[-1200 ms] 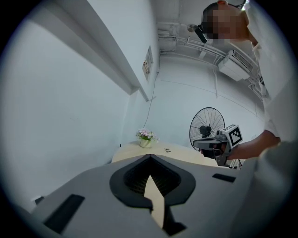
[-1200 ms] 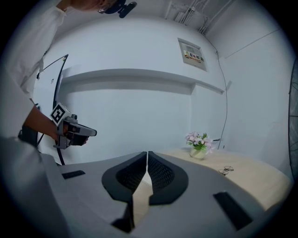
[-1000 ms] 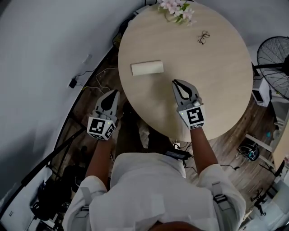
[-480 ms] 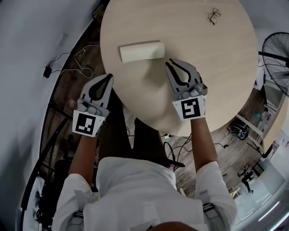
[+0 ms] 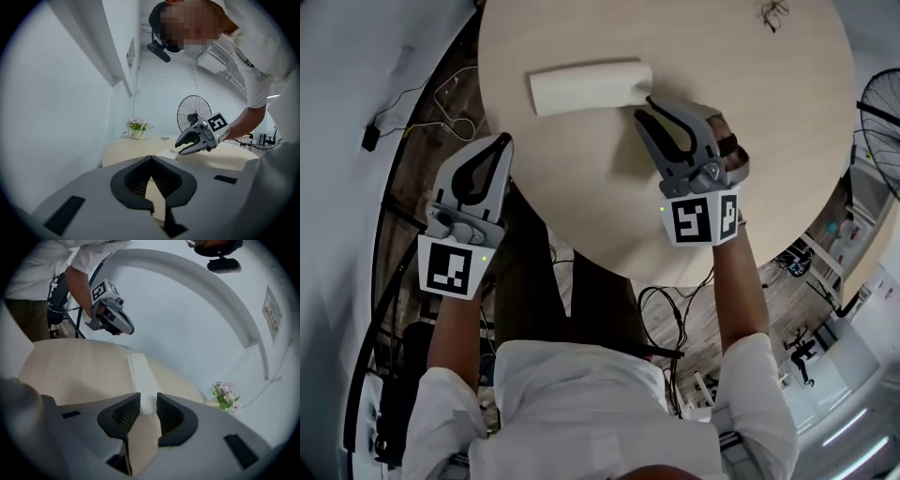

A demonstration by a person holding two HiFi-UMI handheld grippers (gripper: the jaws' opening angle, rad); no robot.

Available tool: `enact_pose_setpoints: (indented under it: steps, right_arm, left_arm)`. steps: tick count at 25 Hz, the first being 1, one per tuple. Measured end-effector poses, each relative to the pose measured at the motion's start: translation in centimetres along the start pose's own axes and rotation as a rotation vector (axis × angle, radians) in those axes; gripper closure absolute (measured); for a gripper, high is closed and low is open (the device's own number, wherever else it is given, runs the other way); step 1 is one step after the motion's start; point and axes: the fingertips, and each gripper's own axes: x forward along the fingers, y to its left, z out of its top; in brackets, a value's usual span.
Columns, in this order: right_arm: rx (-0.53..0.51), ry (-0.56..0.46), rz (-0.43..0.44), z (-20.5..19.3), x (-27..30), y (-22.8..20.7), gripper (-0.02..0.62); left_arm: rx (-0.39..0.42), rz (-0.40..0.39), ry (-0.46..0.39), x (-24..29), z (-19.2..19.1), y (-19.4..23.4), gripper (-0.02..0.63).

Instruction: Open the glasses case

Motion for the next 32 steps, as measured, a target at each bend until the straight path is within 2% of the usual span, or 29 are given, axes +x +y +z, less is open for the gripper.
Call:
enact_pose_setpoints:
  steps: [4,14,32]
  right_arm:
    - [-0.033,0.023,0.004,-1.0,0.8,0.6,0.483]
    - [-0.092,0.036,-0.001,-1.8,1.4,0.7,0.503]
    - [-0.076,0.011,0.048,-0.8,0.5,-0.5,0.548]
  left_arm:
    - [0.018,-0.020,-0.020,0.5,-0.1,-0.1,0.592]
    - [-0.001,-0.033,-0.036,1.3,-0.5,-0.7,0.592]
    - [-0.011,-0.054,-0.058,2.2,0.9,-1.4,0.592]
